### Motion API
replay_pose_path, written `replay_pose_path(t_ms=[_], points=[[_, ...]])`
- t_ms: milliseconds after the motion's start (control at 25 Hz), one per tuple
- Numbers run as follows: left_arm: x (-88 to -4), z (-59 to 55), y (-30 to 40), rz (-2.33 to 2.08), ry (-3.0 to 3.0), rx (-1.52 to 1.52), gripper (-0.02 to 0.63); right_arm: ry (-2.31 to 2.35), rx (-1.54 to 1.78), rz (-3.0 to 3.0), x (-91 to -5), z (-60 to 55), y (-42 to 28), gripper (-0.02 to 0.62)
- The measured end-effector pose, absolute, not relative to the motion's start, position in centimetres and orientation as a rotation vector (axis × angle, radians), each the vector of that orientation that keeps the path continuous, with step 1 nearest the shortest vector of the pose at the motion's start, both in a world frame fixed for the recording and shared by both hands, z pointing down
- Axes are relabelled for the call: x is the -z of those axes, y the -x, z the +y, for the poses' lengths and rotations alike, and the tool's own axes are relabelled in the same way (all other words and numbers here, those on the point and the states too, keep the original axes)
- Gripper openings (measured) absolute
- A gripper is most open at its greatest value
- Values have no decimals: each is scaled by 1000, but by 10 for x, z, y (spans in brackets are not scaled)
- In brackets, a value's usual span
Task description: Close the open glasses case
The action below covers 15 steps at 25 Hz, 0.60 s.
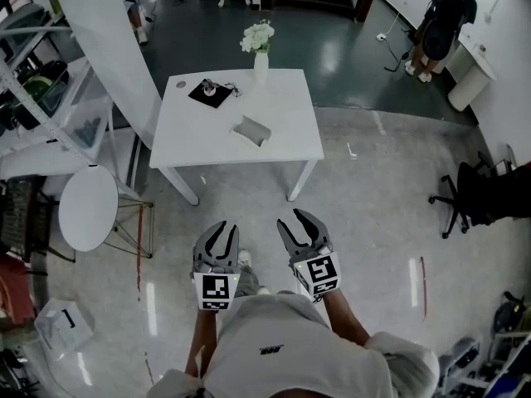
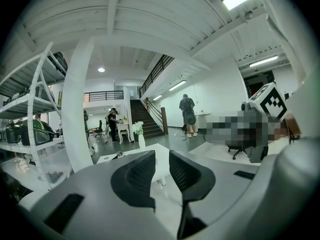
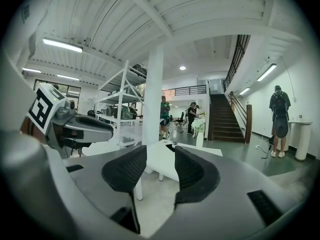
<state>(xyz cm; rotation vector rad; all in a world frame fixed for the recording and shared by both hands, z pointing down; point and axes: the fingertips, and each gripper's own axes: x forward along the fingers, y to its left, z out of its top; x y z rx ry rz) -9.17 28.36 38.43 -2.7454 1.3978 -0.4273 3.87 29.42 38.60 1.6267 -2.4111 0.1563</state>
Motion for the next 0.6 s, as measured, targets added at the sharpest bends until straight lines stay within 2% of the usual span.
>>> replay_pose_path(t_ms=[600], points=[[-383,194,105,1337,2774,447,100,-1665,-180,-2363,-390,214,-26,179]])
